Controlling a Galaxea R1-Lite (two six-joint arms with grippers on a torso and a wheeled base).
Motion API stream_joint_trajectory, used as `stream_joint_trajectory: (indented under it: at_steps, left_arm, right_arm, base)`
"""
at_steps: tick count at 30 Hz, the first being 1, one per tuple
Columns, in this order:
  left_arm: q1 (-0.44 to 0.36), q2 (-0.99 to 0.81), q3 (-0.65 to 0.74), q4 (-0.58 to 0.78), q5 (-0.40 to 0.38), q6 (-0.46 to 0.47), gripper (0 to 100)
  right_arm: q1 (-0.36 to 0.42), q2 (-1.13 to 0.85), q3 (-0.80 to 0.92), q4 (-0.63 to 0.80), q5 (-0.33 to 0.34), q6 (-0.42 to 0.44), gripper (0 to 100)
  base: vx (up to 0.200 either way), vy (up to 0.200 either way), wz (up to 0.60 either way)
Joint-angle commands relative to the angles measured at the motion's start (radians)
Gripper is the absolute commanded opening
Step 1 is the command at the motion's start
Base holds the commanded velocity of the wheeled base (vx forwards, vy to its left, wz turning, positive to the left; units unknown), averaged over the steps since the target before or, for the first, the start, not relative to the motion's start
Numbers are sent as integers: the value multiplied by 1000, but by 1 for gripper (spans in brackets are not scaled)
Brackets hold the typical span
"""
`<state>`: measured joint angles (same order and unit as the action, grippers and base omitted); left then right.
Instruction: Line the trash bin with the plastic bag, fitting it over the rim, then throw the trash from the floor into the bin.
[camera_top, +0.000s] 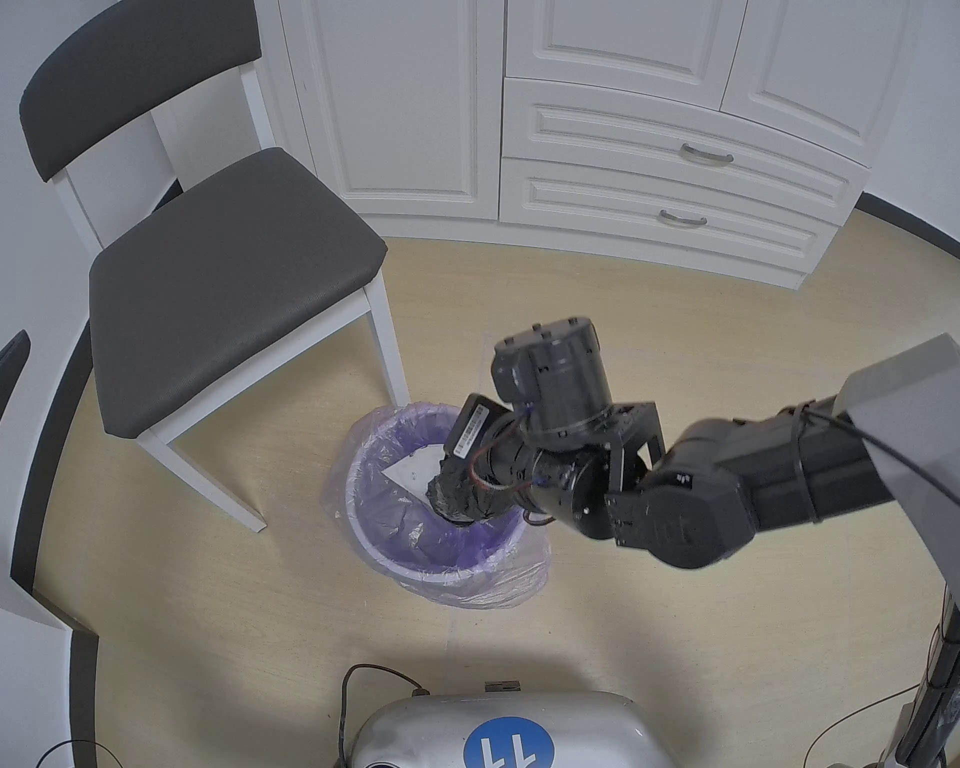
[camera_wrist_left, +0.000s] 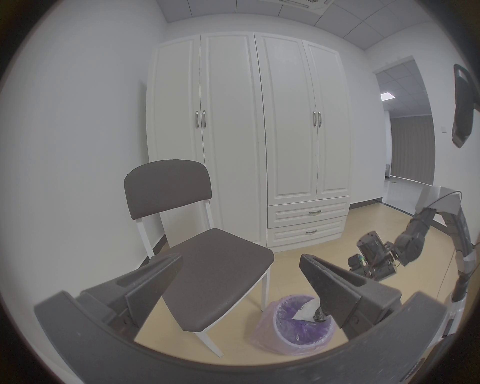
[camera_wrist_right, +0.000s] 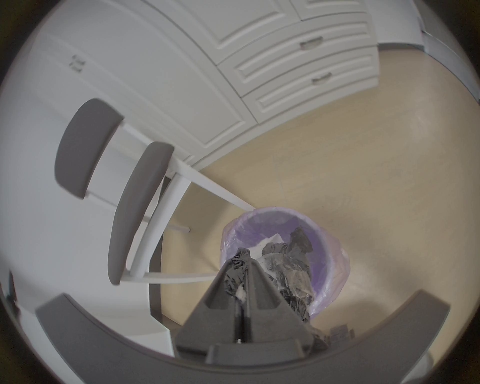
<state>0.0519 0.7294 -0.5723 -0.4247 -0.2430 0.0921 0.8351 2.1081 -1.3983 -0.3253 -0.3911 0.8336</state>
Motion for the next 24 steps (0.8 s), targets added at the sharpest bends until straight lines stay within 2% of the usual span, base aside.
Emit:
stream_joint_trajectory:
  at_steps: [1,9,24]
  left_arm:
    - [0,-2,6,1,-2,1,100]
    - [0,-1,3,0,-2,0,100]
    - [0,-4,5,0,-2,1,100]
  right_arm:
    - [-25,35,-220,190,-6,137,0]
    - [-19,102,-269,213,-5,173,0]
    - [-41,225,-320,219,-5,173,0]
  base:
    - [0,0,0]
    - [0,0,0]
    - [0,0,0]
